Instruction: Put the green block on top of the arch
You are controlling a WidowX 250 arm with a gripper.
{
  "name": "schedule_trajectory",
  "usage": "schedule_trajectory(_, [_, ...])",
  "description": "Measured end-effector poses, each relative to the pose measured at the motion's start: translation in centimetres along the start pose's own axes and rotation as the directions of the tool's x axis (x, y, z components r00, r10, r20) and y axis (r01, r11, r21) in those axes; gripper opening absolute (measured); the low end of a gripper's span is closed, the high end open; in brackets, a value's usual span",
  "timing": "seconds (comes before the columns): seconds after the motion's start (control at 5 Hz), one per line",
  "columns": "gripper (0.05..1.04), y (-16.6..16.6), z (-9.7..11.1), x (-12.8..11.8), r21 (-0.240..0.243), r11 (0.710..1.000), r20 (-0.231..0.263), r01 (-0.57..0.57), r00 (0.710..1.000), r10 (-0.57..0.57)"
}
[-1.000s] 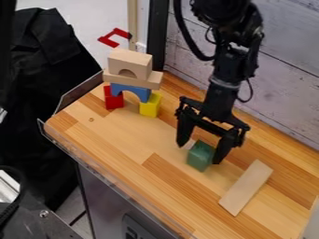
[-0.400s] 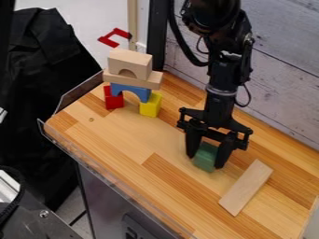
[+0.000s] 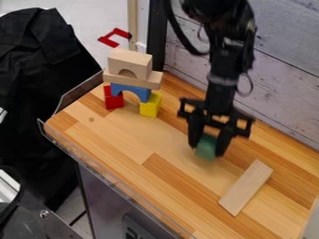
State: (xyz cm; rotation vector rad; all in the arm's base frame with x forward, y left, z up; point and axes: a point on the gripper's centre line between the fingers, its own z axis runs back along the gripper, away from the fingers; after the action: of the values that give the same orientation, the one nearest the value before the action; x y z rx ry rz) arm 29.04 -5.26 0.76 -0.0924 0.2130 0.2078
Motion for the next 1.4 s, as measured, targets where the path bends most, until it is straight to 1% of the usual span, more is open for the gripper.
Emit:
schedule_trajectory(0.2, [0.544,1.9,4.0,0.1,0.007,0.996,0.084,-0.088,0.993,0.087])
schedule_trajectory(0.4, [0.544,4.3,8.4,-0.5,0.009,0.987,0.141,-0.159,0.978,0.156])
schedule_trajectory(0.6, [0.544,7.0,9.8,-0.7,-0.005,0.973,0.146,-0.230,0.963,0.228])
schedule_trajectory(0.8, [0.544,9.2,11.4,0.1,-0.015,0.962,0.159,-0.272,0.950,0.270])
schedule_trajectory(1.0, [0.544,11.1,11.5,0.7,-0.013,0.951,0.135,-0.310,0.942,0.309])
schedule_trajectory(1.2, [0.544,12.0,11.4,1.1,-0.014,0.949,0.114,-0.315,0.942,0.314])
schedule_trajectory(1.4, [0.544,13.1,11.4,0.9,-0.016,0.941,0.100,-0.337,0.936,0.337])
